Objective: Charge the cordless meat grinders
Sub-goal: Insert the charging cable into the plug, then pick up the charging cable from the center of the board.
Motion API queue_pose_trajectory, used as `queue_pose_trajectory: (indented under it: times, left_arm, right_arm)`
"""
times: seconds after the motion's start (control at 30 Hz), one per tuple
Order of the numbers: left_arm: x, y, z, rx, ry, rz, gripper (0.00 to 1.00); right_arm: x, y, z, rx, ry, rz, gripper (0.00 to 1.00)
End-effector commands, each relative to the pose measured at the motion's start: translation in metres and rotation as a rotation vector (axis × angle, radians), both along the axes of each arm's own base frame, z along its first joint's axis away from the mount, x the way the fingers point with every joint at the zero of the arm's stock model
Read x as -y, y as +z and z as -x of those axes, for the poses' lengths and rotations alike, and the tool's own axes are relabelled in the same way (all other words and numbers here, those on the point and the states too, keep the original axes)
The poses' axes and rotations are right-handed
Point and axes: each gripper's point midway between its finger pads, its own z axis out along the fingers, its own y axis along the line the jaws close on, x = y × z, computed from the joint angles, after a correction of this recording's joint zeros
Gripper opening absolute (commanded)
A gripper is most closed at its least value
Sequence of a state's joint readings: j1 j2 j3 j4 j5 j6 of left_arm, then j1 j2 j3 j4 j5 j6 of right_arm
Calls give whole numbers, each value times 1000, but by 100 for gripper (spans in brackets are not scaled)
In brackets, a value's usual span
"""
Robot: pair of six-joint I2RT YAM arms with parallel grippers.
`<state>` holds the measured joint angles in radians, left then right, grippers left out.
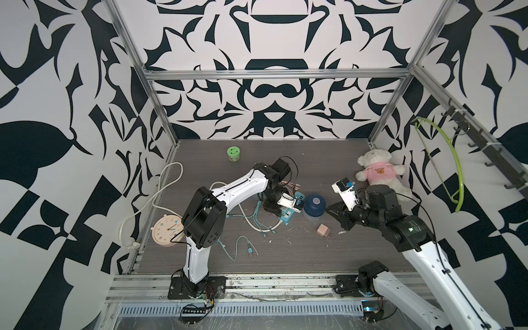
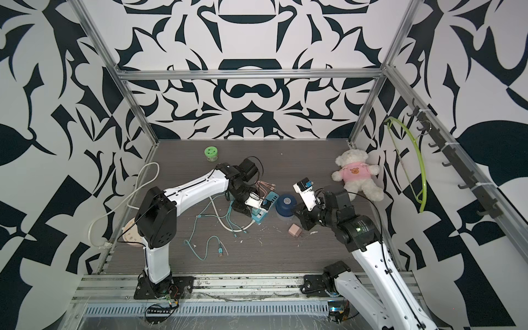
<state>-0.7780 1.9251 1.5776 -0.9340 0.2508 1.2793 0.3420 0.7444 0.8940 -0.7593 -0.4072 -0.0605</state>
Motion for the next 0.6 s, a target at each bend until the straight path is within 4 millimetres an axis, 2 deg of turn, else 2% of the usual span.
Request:
queue_pose_trajectory:
  times: [0.0,0.13,0.27,0.4,0.57]
  left_arm:
    - [-4,16,8,0,-2,39,61]
    - [-10,16,17,-31,0,30,58]
    - [-12,21,17,-11,27,60,58]
    - [-10,38,14,63,60,170,59]
    - [-15,55,23,103,113,271,60]
  right_arm:
    - [-2,12,1,40,13,-19,13]
    - [-1,13,2,42,11,-20,13]
    - [0,11,1,37,-4,-18,13]
    - [3,6,-2,9,-37,-9,14]
    - [6,-3,-11,-27,-75,15,15]
